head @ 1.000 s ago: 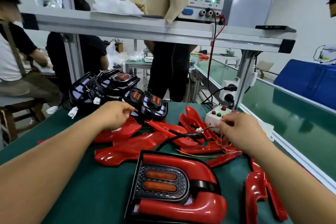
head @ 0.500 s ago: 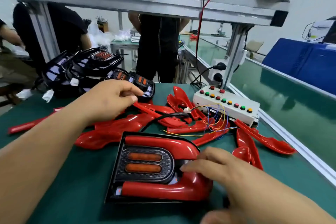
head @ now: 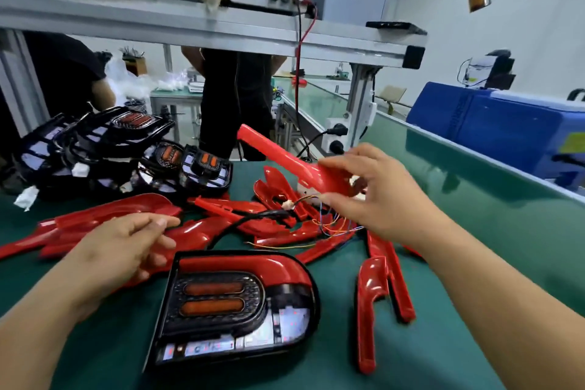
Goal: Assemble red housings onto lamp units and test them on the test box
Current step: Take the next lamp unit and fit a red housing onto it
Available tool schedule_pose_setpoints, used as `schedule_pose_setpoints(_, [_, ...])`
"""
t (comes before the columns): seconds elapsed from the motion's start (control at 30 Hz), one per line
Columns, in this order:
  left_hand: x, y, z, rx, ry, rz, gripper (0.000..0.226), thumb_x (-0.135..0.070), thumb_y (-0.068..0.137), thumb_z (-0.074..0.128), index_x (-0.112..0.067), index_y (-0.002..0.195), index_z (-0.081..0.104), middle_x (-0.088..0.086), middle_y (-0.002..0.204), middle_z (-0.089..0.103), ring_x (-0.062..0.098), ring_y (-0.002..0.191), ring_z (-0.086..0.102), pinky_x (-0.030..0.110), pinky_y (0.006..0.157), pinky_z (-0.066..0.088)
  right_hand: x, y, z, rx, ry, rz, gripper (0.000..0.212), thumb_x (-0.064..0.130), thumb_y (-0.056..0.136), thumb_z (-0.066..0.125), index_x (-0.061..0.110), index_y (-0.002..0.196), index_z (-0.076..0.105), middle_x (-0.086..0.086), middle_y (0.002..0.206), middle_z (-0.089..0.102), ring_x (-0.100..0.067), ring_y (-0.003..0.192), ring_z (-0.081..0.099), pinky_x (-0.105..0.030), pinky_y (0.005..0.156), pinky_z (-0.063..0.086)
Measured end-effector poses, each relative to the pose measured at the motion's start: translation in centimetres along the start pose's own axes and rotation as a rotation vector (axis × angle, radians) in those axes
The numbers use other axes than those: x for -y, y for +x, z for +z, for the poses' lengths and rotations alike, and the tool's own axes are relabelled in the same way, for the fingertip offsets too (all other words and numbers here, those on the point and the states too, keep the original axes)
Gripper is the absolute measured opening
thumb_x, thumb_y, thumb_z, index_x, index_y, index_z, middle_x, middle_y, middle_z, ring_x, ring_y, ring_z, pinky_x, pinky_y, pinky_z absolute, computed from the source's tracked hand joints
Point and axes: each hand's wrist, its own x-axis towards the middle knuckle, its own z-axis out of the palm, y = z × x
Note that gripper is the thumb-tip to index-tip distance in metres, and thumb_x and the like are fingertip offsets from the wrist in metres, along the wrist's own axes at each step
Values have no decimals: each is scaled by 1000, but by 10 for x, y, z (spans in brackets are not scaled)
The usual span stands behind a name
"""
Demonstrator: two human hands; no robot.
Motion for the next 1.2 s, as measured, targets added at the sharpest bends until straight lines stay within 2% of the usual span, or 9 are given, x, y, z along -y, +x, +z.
schedule_pose_setpoints(0.17, [16, 4, -6, -28, 130, 55, 24, -61, 91, 49, -51, 97, 69, -9, 77, 71, 10, 50, 65, 25, 40, 47, -23, 67, 60, 338, -279, 72, 47, 33, 83, 73, 20, 127, 64, -9, 110, 57, -25, 110, 53, -26, 90, 37])
schedule_pose_setpoints(0.27, [29, 5, -13, -9, 144, 66, 55, -89, 67, 46, -51, 99, 69, -10, 74, 71, 14, 50, 65, 25, 39, 47, -27, 65, 78, 404, -280, 141, 53, 35, 86, 72, 20, 135, 58, -10, 132, 52, -24, 124, 47, -26, 103, 34])
schedule_pose_setpoints(0.33, [20, -1, -10, 0, 155, 76, 36, -74, 78, 50, -51, 97, 69, -11, 73, 70, 13, 48, 64, 24, 38, 47, -24, 56, 66, 310, -217, 198, 47, 34, 86, 72, 21, 129, 62, -6, 126, 54, -21, 115, 53, -27, 102, 39])
schedule_pose_setpoints(0.5, [4, -6, -1, 3, 155, 153, 23, -34, 97, 54, -51, 91, 69, -12, 70, 69, 8, 48, 62, 21, 42, 45, -32, -6, 9, 27, -150, 430, 11, 37, 84, 71, 30, 77, 65, 12, 55, 52, 4, 48, 51, -13, 48, 32])
schedule_pose_setpoints(0.67, [-8, -8, 8, -46, 101, 232, 32, -24, 98, 54, -51, 88, 69, -12, 66, 66, 5, 46, 57, 25, 52, 43, -28, -59, 35, 471, -386, 612, 46, 70, 80, 58, 26, 95, 58, 9, 87, 60, -13, 82, 58, -28, 69, 46])
schedule_pose_setpoints(0.8, [-3, -6, 4, -107, 82, 257, 32, -24, 98, 55, -52, 89, 69, -14, 68, 67, 2, 47, 58, 23, 51, 44, -32, -60, 38, 485, -408, 607, 18, 37, 82, 65, 25, 74, 54, 3, 84, 63, -16, 80, 57, -26, 64, 43])
schedule_pose_setpoints(0.87, [-1, -4, 1, -128, 56, 246, 33, -24, 98, 54, -53, 89, 69, -15, 68, 67, 1, 48, 58, 23, 52, 44, -33, -58, 30, 389, -217, 622, 15, 13, 81, 62, 22, 69, 58, 0, 73, 65, -15, 67, 58, -21, 55, 42])
schedule_pose_setpoints(1.03, [-5, -4, 3, -153, -44, 267, 39, -23, 100, 51, -54, 86, 70, -15, 70, 67, -1, 54, 61, 22, 48, 45, -21, -43, 0, -215, 1157, 699, 25, -3, 82, 60, 14, 100, 61, -14, 75, 56, -13, 50, 58, -17, 42, 46])
schedule_pose_setpoints(1.2, [-27, -22, 19, -29, -190, 386, 26, -39, 92, 48, -48, 94, 72, -6, 86, 73, 8, 73, 68, 15, 53, 51, 16, -25, 31, -236, 1509, 617, 48, 3, 75, 61, 15, 121, 61, -8, 77, 69, -10, 54, 65, -18, 49, 54])
